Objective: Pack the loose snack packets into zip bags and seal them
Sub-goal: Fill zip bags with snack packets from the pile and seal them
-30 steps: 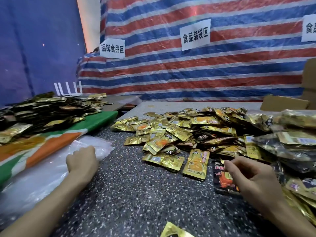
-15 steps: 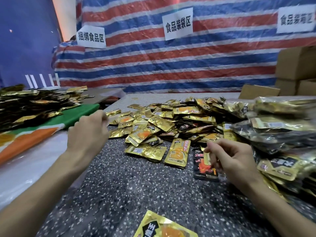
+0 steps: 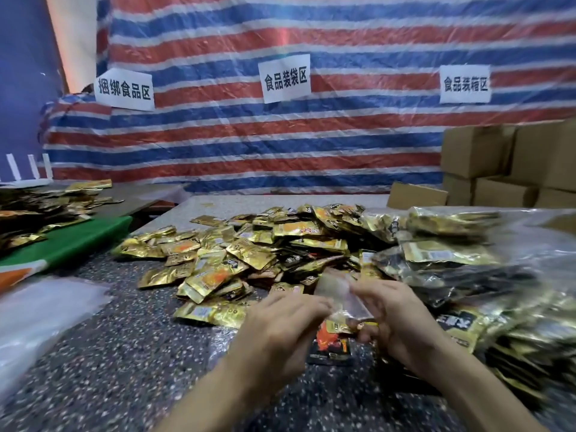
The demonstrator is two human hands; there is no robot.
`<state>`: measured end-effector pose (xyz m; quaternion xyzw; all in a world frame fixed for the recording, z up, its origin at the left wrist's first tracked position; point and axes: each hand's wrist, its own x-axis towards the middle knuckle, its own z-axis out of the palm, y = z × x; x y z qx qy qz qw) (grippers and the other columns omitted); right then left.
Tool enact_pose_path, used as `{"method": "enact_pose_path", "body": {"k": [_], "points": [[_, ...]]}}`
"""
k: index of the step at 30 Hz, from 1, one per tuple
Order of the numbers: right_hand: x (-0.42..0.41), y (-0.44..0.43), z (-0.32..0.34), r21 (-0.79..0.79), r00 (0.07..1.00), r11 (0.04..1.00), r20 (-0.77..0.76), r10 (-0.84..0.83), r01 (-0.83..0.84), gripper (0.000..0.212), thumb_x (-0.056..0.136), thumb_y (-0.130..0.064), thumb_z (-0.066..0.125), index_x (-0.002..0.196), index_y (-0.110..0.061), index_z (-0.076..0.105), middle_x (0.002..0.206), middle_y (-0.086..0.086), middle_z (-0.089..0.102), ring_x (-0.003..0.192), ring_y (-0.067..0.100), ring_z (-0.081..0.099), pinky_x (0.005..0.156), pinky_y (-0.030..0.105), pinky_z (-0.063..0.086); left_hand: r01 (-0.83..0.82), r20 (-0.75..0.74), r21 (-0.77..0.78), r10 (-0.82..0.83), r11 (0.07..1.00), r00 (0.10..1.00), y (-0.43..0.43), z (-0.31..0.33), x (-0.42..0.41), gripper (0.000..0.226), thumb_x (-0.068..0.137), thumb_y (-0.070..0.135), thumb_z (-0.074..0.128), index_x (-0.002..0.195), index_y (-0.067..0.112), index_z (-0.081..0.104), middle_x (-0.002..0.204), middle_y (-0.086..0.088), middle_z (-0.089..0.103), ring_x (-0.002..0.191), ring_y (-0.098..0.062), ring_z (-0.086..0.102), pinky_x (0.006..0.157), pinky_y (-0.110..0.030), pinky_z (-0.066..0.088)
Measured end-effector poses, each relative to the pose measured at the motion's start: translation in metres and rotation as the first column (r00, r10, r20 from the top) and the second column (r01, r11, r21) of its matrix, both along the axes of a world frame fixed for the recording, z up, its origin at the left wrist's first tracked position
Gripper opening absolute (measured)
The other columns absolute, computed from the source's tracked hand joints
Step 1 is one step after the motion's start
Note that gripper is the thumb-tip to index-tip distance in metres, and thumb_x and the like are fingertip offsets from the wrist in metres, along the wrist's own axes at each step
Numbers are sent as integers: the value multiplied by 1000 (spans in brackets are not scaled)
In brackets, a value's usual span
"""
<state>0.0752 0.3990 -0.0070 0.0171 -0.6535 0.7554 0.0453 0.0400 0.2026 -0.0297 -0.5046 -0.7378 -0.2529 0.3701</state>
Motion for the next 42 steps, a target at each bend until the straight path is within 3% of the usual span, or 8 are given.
{"method": "enact_pose_path", "body": {"k": [6,9,13,19,27,31,36,42], "points": [[3,4,1,102,997,992,12,72,-73,10,77,-14,78,69,-10,72,69,12,60,55,18,60,43,26,47,36,191,4,-36,999,981,-6,-4,3,15,85,28,62,94,24,73,99,16,72,93,-3,66,81,-27,49],[8,1,0,212,988,969,-55,142,-127,14,73,-22,82,69,-15,71,74,10,69,64,20,64,55,29,50,86,756,127,-152,988,637,0,6,10,46,85,63,49,87,25,74,88,9,72,85,-5,65,73,-20,48],[8,-3,-3,288,974,941,-80,211,-180,21,77,-15,86,67,-14,67,68,6,68,55,11,60,50,25,43,-33,937,169,-150,985,316,12,19,2,51,91,59,55,73,16,74,71,-2,72,60,-8,62,58,-21,46],[7,-1,-2,255,993,961,-7,116,-110,29,87,-23,74,61,-14,66,63,9,61,51,16,54,40,21,37,60,901,202,-209,978,379,14,23,-6,21,91,9,63,74,0,70,63,-4,68,55,-11,59,52,-17,43],[7,16,10,58,953,968,-200,-227,242,50,85,-4,63,40,-21,47,45,-2,38,42,15,32,37,18,24,-152,781,469,-328,870,531,-7,29,-15,27,66,17,54,40,20,49,45,1,43,44,-11,40,45,-18,38],[14,21,14,269,940,944,-327,-100,193,55,91,-42,66,48,-11,54,51,9,47,43,14,40,44,17,36,-194,800,514,-386,836,459,-7,19,-19,30,69,19,54,39,20,50,44,3,42,44,-16,45,49,-29,42],[32,43,22,840,993,541,-95,68,43,32,76,-56,76,86,-26,70,85,-13,67,73,-3,58,64,12,43,-168,847,457,-370,873,381,-4,9,-18,26,68,22,57,43,17,53,47,-3,47,42,-16,47,43,-24,43],[44,56,13,947,968,225,246,-54,-228,87,63,-46,88,136,-51,39,122,-17,43,106,6,53,95,24,50,-237,842,488,-381,840,382,-2,7,-22,37,84,14,57,47,15,54,49,-6,49,42,-17,48,41,-26,41]]}}
